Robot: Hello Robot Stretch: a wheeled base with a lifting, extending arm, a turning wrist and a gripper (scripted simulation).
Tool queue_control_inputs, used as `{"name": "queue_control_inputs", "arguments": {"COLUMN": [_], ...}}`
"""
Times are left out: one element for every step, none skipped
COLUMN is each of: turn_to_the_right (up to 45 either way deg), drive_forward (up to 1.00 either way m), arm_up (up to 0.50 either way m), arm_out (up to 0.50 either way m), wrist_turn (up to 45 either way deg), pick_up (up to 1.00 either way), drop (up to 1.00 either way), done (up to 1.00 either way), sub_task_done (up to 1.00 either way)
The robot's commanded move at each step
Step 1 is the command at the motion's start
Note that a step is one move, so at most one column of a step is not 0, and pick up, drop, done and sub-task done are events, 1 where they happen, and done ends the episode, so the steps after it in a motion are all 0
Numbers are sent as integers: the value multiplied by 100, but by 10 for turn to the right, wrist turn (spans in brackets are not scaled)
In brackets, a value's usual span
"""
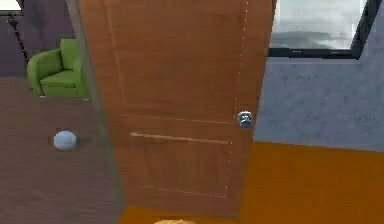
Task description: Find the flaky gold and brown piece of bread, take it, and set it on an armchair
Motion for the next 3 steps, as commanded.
{"name": "queue_control_inputs", "arguments": {"turn_to_the_right": [210,0,-450], "drive_forward": [0,5,0], "arm_up": [0,0,0], "arm_out": [0,0,0], "wrist_turn": [0,0,0], "pick_up": [0,0,0], "drop": [0,0,0], "done": [0,0,0], "sub_task_done": [0,0,0]}}
